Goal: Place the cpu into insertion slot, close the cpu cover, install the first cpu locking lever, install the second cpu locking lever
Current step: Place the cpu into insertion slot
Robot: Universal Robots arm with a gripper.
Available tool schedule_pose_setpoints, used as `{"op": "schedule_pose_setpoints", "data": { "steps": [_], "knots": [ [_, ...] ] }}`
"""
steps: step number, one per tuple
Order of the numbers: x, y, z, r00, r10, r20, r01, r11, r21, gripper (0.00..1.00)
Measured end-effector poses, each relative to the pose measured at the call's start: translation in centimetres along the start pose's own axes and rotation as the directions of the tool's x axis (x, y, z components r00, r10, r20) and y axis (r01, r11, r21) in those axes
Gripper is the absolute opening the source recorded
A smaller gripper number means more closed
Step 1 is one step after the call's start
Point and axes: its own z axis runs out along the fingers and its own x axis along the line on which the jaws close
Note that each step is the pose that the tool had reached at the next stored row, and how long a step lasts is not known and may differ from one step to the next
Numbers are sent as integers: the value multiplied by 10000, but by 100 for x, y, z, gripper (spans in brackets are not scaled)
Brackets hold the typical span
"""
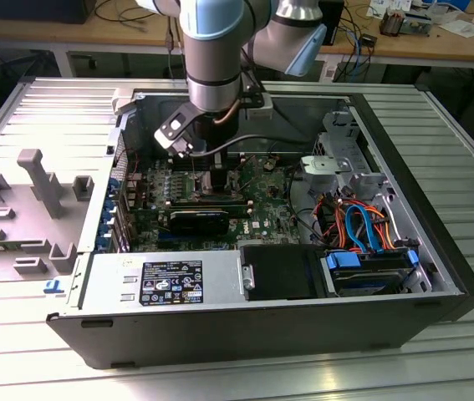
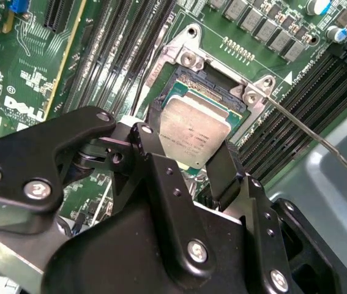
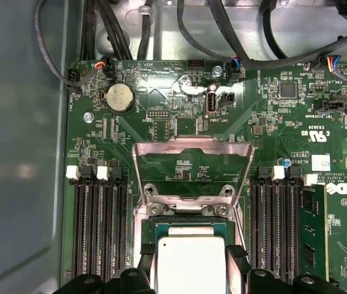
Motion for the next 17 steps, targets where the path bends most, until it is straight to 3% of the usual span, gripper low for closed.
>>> {"op": "schedule_pose_setpoints", "data": {
  "steps": [17],
  "knots": [
    [1, -15, 25, 10000, -28, -6, 28, 10000, -3, 54]
  ]
}}
